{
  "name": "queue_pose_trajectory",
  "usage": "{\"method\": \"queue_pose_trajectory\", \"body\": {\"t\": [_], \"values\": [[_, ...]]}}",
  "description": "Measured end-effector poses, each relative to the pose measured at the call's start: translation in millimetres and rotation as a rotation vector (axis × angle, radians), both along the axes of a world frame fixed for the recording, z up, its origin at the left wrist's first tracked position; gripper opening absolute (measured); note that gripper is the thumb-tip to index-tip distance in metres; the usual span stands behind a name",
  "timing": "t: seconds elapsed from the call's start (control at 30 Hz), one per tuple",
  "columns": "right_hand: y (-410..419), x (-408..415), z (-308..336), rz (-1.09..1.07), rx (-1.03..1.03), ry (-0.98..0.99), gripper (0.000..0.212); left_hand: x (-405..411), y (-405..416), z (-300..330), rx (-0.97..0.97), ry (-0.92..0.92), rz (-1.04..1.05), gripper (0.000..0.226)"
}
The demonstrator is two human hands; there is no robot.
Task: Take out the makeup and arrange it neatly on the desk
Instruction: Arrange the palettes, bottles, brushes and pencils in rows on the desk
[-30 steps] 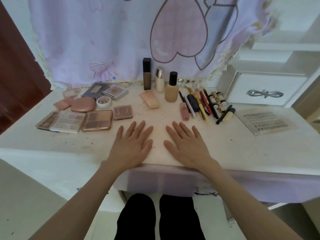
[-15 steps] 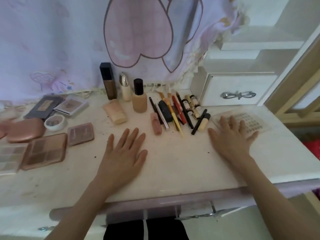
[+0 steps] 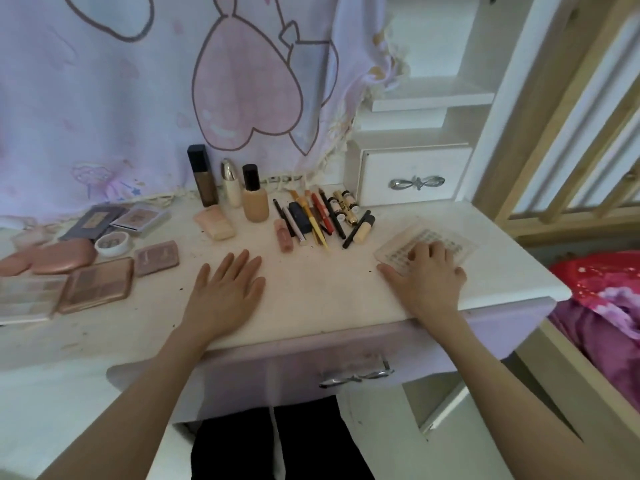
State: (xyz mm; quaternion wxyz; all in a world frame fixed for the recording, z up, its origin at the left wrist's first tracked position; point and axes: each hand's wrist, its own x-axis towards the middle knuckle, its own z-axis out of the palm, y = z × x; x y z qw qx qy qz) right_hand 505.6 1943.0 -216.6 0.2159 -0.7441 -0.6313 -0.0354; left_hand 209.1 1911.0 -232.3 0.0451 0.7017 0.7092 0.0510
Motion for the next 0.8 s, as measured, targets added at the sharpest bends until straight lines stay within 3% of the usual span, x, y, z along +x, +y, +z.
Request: {"method": "queue_pose_trajectory", "body": {"t": [0.13,0.37,0.57,0.8], "values": [[-5,15,-8,0.001,0.033,0.039,0.067,4,-5,2,-0.017,-0.010,0.025,0.051],[2,25,-10,0.065,-0.112,0.104,0.070,4,-7,3,-0.016,-0.006,0.033,0.051],[-6,27,-11,0.165,-0.012,0.120,0.052,3,-6,2,0.027,-0.029,0.032,0.051],[-30,35,-7,0.229,0.196,0.463,0.018,5,-11,3,0.110,-0.073,0.035,0.049]]}}
